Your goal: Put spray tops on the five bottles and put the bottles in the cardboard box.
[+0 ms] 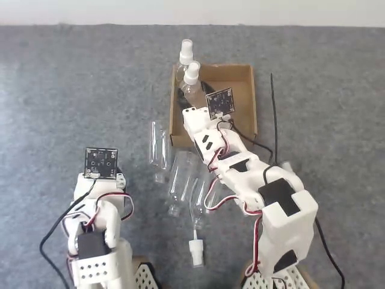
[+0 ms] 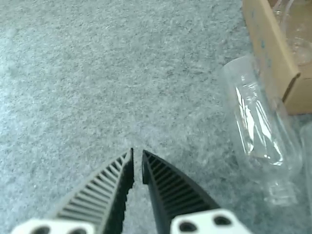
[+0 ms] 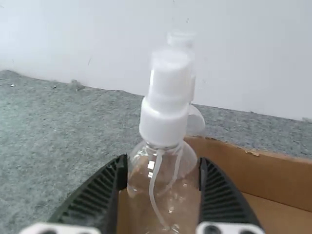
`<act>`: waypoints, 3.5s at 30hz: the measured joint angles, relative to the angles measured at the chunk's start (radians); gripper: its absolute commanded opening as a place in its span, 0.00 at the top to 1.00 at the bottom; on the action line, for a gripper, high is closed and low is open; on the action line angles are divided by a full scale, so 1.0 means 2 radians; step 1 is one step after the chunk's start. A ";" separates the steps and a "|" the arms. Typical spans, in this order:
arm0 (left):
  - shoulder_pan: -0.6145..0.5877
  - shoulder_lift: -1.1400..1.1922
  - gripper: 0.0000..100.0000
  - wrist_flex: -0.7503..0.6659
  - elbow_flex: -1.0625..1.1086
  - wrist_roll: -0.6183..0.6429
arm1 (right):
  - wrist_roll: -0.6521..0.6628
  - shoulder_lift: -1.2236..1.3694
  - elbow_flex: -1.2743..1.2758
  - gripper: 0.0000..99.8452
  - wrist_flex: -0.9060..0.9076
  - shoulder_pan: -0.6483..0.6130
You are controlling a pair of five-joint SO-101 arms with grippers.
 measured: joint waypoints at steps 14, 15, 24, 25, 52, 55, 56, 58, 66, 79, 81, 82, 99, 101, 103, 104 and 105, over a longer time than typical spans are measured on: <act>0.000 0.000 0.97 0.000 0.000 0.000 | 0.000 0.000 0.000 0.87 0.003 -0.002; 0.000 0.000 0.97 0.000 0.000 0.000 | 0.000 0.000 0.000 0.87 0.006 -0.002; 0.000 0.000 0.97 0.000 0.000 0.000 | 0.001 0.000 -0.001 0.80 0.012 -0.014; 0.000 0.000 0.97 0.000 0.000 0.000 | 0.001 0.000 -0.001 0.80 0.012 -0.016; 0.000 0.000 0.97 0.000 0.000 0.000 | 0.000 0.001 0.000 0.71 0.054 -0.021; 0.000 0.000 0.97 0.000 0.000 0.000 | 0.000 0.000 0.001 0.71 0.054 -0.021; 0.000 0.000 0.97 0.000 0.000 0.000 | 0.000 -0.002 0.007 0.71 0.054 -0.021; 0.000 0.000 0.97 0.000 0.000 0.000 | 0.000 -0.022 0.030 0.71 0.054 -0.021; 0.000 0.000 0.97 0.000 0.000 0.000 | 0.000 -0.089 0.078 0.71 0.054 -0.021; 0.000 0.000 0.97 0.000 0.000 0.000 | 0.000 -0.165 0.147 0.71 0.054 -0.021; 0.000 0.000 0.97 0.000 0.000 0.000 | 0.000 -0.185 0.158 0.71 0.068 -0.021; 0.000 0.000 0.97 0.000 0.000 0.000 | 0.000 -0.197 0.162 0.71 0.081 -0.021; 0.000 0.000 0.97 0.000 0.000 0.000 | 0.000 -0.402 0.163 0.71 0.394 -0.021; 0.000 0.000 0.97 0.000 0.000 0.000 | 0.000 -0.424 0.163 0.71 0.426 -0.021; 0.000 0.000 0.97 0.000 0.000 0.000 | 0.000 -0.445 0.163 0.71 0.456 -0.020; 0.000 0.000 0.97 0.000 0.000 0.000 | 0.000 -0.455 0.163 0.71 0.469 -0.020; 0.000 0.000 0.97 0.000 0.000 0.000 | 0.000 -0.464 0.163 0.71 0.483 -0.020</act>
